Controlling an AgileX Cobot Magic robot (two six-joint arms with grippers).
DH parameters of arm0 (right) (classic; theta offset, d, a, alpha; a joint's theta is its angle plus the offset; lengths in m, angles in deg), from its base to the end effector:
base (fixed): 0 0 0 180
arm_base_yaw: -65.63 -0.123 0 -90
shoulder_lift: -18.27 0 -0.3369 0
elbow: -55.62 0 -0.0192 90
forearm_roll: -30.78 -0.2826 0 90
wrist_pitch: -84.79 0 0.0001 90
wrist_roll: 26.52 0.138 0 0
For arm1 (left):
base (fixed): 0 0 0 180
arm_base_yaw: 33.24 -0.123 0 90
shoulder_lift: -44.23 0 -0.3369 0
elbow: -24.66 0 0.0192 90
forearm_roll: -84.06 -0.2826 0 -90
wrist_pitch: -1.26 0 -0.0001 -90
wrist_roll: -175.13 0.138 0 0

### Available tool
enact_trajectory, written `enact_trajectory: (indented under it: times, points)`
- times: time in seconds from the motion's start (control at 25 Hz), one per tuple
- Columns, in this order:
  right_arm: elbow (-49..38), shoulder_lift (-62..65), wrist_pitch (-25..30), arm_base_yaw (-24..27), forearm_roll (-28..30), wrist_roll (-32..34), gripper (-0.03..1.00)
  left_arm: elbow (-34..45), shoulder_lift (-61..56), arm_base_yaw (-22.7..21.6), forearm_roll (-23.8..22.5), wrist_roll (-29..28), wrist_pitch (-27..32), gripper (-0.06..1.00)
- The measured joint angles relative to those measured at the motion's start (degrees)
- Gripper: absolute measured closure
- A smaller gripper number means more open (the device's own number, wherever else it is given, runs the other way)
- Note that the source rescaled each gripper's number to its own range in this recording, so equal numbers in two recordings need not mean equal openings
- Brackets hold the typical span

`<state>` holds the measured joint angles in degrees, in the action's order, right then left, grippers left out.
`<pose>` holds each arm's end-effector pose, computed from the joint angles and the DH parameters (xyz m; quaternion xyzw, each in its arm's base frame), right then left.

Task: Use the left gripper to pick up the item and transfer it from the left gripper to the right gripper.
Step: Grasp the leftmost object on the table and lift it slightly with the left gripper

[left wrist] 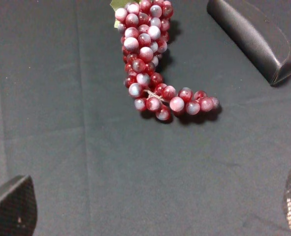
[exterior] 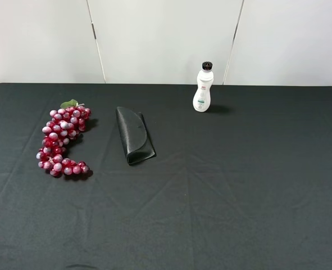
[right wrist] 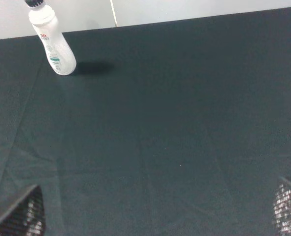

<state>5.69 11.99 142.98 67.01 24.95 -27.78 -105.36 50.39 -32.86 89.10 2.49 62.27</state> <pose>0.0149 0.0116 0.2764 0.0000 0.8395 0.0384 0.5420 0.0114 -0.0107 0.2699 0.0594 0.8504 -0.0121 0.5226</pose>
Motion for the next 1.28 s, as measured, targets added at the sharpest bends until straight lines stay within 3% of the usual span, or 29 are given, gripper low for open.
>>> enact_trajectory:
  times: [1.28]
  points:
    - [0.0,0.0,0.1,0.0,0.0,0.0,-0.03,0.0,0.0,0.0,0.0,0.0,0.0,-0.06]
